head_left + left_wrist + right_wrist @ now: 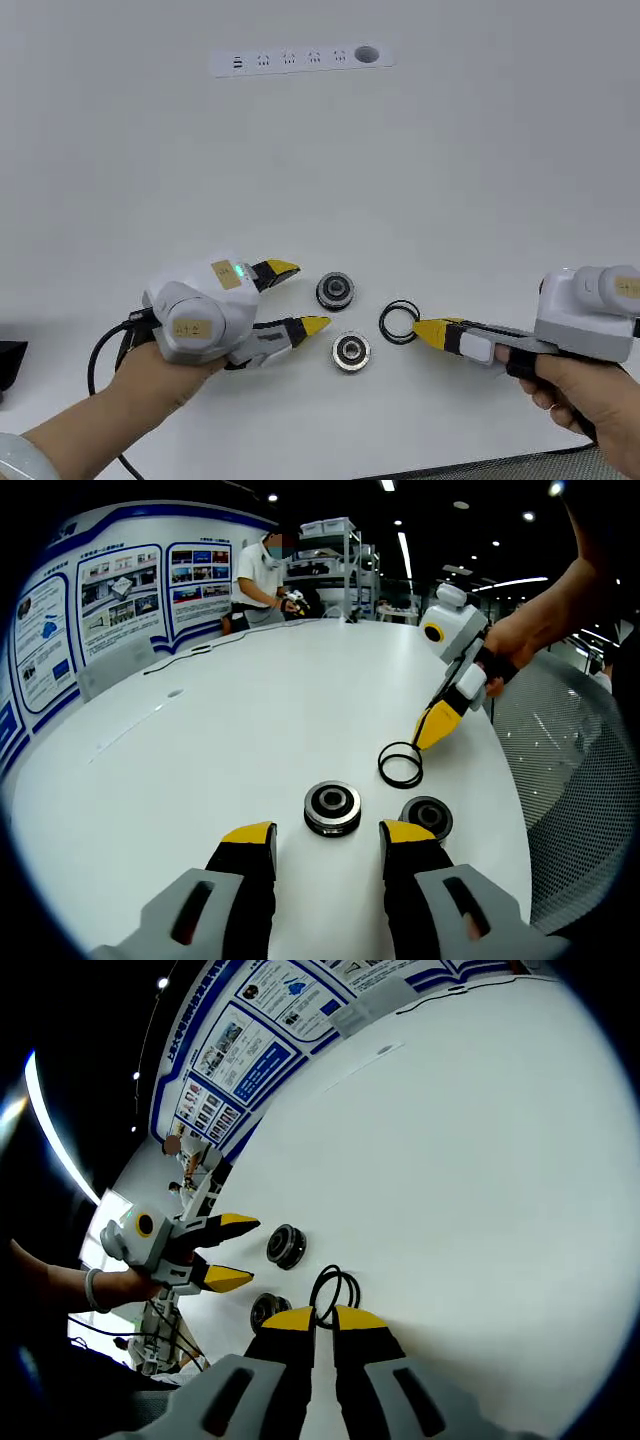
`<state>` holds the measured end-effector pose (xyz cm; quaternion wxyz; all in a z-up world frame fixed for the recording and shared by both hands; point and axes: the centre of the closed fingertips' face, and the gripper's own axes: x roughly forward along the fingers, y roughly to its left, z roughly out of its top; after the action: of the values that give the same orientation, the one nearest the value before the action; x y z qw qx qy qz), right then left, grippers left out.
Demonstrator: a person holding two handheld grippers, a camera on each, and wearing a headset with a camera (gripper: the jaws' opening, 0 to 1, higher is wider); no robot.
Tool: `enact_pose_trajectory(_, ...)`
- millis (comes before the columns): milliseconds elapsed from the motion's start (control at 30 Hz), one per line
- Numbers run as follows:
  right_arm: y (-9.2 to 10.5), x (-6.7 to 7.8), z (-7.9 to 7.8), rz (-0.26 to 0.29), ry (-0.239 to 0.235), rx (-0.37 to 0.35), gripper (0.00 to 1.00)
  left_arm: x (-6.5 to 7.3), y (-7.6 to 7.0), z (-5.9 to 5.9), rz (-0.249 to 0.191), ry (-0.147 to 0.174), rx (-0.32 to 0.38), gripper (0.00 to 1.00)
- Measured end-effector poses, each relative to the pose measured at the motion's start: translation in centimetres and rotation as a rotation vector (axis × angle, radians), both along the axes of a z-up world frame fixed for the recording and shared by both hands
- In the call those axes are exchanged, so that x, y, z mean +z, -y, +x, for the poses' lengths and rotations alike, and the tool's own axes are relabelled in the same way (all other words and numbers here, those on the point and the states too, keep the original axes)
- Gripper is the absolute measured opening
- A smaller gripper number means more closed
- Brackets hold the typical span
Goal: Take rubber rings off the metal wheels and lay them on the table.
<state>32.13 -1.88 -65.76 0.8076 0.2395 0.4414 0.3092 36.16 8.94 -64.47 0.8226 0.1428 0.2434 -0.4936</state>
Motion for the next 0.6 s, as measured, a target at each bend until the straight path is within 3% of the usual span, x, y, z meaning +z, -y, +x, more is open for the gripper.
enact_pose_trajectory(133,0.2,0.0,-0.5,-0.049,0.02,0.052,0.1,0.2,0.1,0.1,-0.006,0.001,0.001,0.42)
enact_pose_trajectory(267,0.7,-0.4,-0.9,-0.133,0.05,0.121,0.13,0.3,0.2,0.2,-0.009,0.003,-0.001,0.41)
enact_pose_trajectory(467,0.7,0.1,-0.2,-0.13,0.071,0.105,0.15,0.4,0.5,0.3,-0.013,0.005,-0.003,0.4)
enact_pose_trajectory(600,0.1,0.8,0.9,-0.099,0.089,0.086,0.16,0.4,0.8,0.5,-0.014,0.004,-0.006,0.36)
